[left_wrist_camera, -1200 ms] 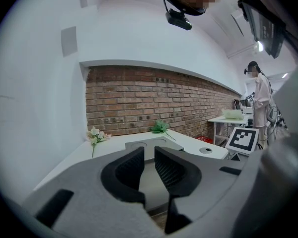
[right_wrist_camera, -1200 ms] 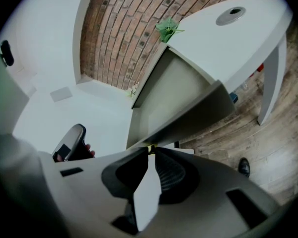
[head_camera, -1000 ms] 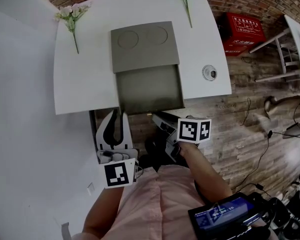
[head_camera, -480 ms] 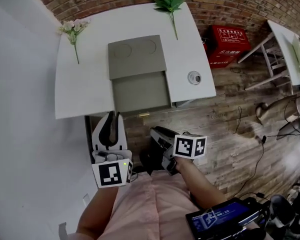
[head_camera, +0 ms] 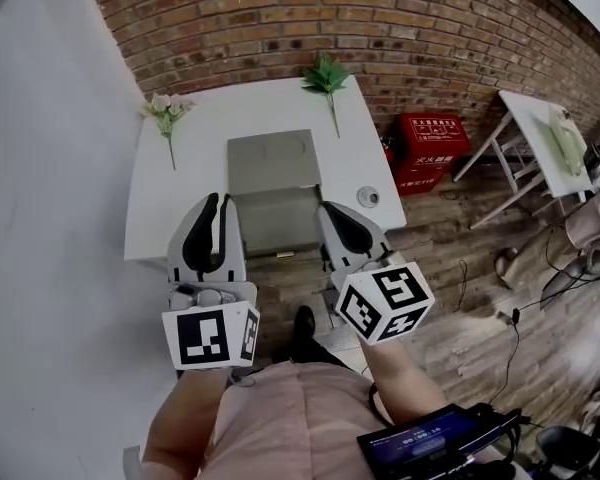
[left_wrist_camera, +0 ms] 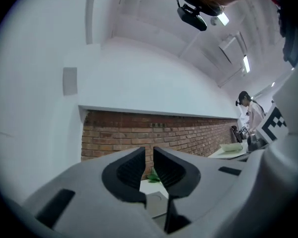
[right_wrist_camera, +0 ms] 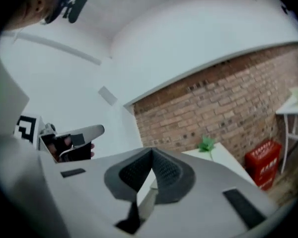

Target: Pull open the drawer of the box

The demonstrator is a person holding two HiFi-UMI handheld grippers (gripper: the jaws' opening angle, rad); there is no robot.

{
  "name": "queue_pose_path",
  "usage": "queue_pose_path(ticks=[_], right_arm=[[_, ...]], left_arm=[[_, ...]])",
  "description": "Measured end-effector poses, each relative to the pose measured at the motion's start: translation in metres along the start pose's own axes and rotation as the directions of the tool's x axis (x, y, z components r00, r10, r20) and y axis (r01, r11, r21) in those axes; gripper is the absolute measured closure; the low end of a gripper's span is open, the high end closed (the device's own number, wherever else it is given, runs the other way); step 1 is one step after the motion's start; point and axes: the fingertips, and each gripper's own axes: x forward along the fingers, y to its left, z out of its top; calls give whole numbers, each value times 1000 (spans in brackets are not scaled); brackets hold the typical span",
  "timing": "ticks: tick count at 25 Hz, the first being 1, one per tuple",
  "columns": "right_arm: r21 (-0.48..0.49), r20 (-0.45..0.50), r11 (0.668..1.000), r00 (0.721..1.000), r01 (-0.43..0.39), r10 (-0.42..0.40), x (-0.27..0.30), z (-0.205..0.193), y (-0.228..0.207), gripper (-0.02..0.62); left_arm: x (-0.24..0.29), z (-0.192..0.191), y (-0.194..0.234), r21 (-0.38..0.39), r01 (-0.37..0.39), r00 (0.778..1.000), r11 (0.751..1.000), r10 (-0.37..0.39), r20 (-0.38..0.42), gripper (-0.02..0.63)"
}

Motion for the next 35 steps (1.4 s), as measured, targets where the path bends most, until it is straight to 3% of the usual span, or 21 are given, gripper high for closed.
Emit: queue_pose_path(ticks=[3,8,21,35], right_arm=[[-154,108,986,993,54,-38,-9,43,20,591],[-240,158,966,986,94,-57,-18,51,36,591],[-316,148,941,986,121,-77,-19,37,34,592],[-313,166,943,984,111,-60,-12,39,41,592]], left_arm=[[3,34,-1,5,-3,998,1000,3,57,558],[-3,50,-7,48,17,996,999,-21,92,572],[-14,27,-7,70,28,997,997,-32,70,597],[-10,18,-7,40,43,998,998,-45,47,597]])
